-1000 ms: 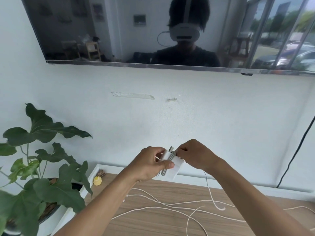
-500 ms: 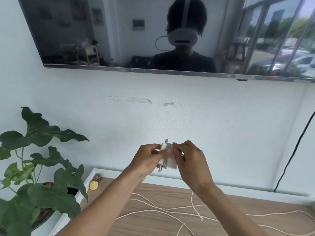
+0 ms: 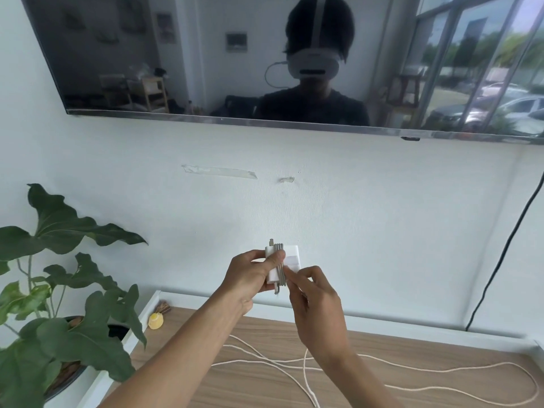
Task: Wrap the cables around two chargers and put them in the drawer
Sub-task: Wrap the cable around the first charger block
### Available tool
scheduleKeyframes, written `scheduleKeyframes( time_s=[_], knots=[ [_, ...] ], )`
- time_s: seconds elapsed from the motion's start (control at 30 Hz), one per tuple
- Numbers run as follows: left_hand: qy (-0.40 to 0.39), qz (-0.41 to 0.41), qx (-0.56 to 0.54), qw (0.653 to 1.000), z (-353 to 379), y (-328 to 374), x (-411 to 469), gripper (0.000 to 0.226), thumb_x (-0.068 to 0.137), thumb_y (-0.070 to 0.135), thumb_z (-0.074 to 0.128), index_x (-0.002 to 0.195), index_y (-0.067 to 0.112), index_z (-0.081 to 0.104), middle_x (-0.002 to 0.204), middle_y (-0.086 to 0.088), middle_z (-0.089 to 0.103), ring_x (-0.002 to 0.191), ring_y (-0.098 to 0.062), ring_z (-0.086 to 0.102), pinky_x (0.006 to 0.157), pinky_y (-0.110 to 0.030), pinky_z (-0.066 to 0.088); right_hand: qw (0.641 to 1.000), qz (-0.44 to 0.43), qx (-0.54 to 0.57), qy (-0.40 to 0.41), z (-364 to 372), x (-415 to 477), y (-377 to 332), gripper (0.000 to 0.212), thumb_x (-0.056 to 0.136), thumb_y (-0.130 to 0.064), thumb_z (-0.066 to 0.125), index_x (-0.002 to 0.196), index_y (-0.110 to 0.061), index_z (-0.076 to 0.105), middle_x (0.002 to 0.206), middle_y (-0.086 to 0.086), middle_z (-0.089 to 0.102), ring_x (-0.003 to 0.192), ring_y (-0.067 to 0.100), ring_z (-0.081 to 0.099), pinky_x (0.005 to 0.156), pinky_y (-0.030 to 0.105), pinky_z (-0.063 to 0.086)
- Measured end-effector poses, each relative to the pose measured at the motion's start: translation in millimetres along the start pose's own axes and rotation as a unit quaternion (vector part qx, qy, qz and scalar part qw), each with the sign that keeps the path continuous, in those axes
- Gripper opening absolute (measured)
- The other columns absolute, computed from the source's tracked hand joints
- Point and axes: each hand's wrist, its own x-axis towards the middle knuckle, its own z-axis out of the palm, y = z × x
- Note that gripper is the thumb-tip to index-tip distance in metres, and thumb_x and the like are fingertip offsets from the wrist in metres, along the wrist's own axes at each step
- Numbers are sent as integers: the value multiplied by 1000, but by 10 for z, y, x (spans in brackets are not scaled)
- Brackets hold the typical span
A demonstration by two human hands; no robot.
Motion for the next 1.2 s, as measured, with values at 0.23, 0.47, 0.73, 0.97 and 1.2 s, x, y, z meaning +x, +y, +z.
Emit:
scheduleKeyframes(
  time_s=[0.23, 0.47, 0.73, 0.97, 1.2],
  knots=[
    [-3, 56, 78, 995, -2, -39, 4, 26, 85, 27, 72, 79, 1, 72, 77, -17, 72, 67, -28, 71, 68, -38, 61, 998, 1, 57, 24, -2, -58, 36, 26, 91, -5, 59, 110, -21, 69, 87, -5, 54, 50, 1, 44, 54, 8, 32],
    [-18, 65, 20, 998, -15, -8, -31, 26, 89, 22, 67, 81, -2, 70, 74, -14, 67, 65, -25, 67, 61, -32, 60, 958, 175, 225, 36, 40, -180, 34, 13, 91, -15, 62, 81, -24, 63, 51, -6, 48, 46, 9, 39, 48, 16, 33],
    [-144, 83, 59, 984, -148, 63, -73, 29, 91, 23, 62, 101, -3, 69, 87, -13, 68, 76, -23, 66, 72, -34, 57, 919, 217, 318, -83, 36, 2, 231, 32, 89, -8, 63, 62, -24, 64, 55, -5, 57, 50, 10, 48, 53, 23, 40],
    [-232, 151, 208, 938, -316, 200, -160, 11, 93, 19, 63, 89, 13, 70, 63, 14, 64, 62, -4, 57, 62, -15, 44, 934, 123, 181, -282, -162, 347, 322, 41, 93, -1, 51, 61, -26, 61, 50, -14, 50, 48, 0, 40, 53, 13, 32],
    [-284, 154, 324, 890, -423, 147, -165, 27, 87, 32, 69, 107, 14, 71, 104, -13, 73, 96, -25, 69, 86, -39, 53, 849, 132, 139, -493, -338, 703, 309, 40, 88, -3, 54, 58, -27, 64, 57, -9, 52, 59, 11, 44, 60, 21, 40]
  ],
)
